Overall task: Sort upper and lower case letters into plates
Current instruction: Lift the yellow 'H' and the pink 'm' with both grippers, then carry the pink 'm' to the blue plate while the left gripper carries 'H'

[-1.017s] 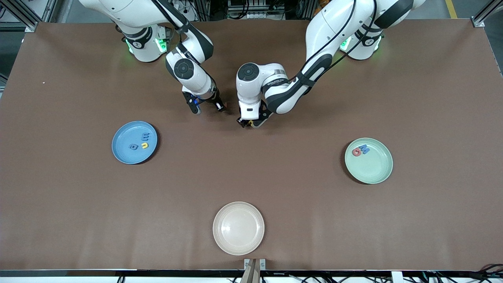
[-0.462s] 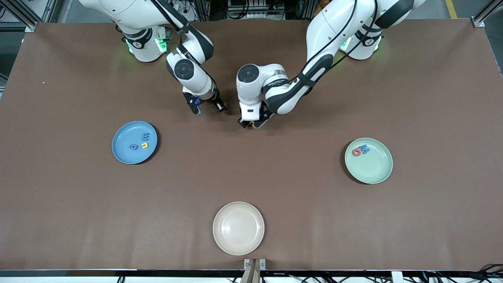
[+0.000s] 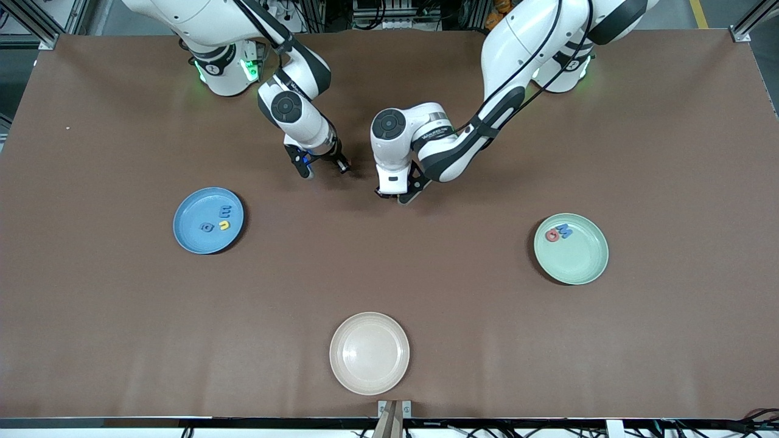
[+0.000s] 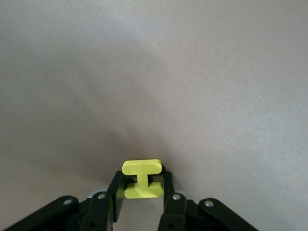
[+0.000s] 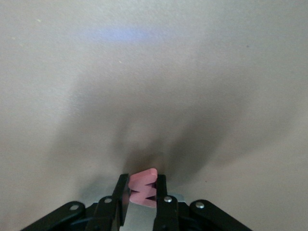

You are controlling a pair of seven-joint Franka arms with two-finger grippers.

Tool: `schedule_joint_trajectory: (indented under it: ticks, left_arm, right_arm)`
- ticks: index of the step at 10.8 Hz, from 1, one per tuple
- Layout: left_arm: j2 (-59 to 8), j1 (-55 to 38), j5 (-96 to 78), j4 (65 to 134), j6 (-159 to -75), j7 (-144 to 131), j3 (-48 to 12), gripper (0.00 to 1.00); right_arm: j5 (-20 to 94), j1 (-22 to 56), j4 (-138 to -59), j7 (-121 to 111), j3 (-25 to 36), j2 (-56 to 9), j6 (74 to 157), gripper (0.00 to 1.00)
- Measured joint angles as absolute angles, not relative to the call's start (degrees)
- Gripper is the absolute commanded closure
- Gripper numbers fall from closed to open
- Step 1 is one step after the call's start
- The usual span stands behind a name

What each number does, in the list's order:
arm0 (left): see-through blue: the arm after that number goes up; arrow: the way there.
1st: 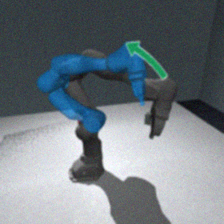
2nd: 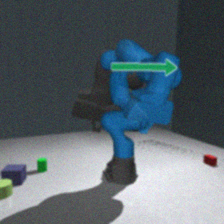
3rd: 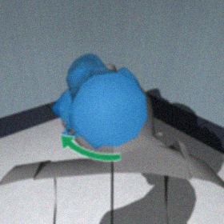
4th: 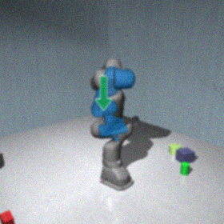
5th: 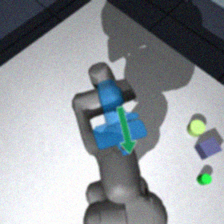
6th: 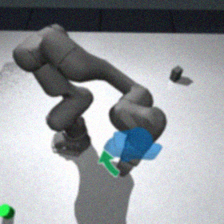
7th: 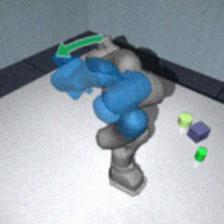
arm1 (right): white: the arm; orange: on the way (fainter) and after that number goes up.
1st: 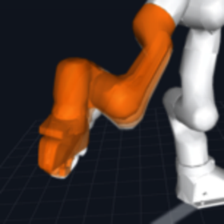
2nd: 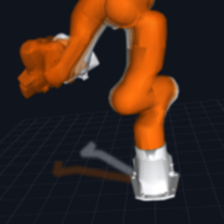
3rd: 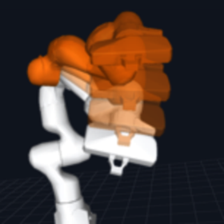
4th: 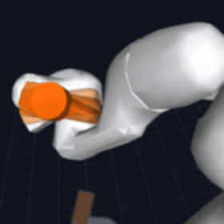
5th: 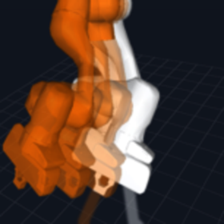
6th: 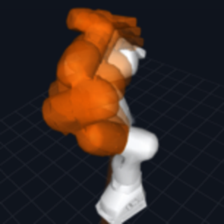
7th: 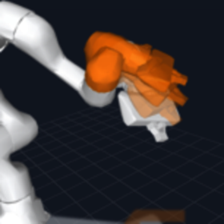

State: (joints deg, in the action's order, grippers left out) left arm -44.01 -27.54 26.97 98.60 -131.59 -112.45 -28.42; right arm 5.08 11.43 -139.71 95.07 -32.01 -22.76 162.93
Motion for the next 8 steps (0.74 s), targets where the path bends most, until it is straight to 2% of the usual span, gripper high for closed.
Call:
schedule_joint_trajectory:
  ticks: [2, 4, 8]
  left_arm:
    - [-43.85, -26.96, 26.97, 98.32, -129.21, -111.07, -28.8, 0.89]
    - [-43.6, -22.96, 26.96, 98.13, -125.56, -108.03, -32.4, 0.9]
    - [-40.81, -11.91, 26.96, 97.98, -114.35, -99.1, -39.47, 0.93]
  right_arm:
    - [4.44, 9.37, -138.65, 92.06, -31.65, -21.72, 160.71, 1.0]
    - [4.35, 5.97, -135.89, 86.23, -31.06, -19.18, 152.5, 1.0]
    - [4.28, 3.23, -130.67, 71.29, -24.51, -15.63, 139.48, 1.0]
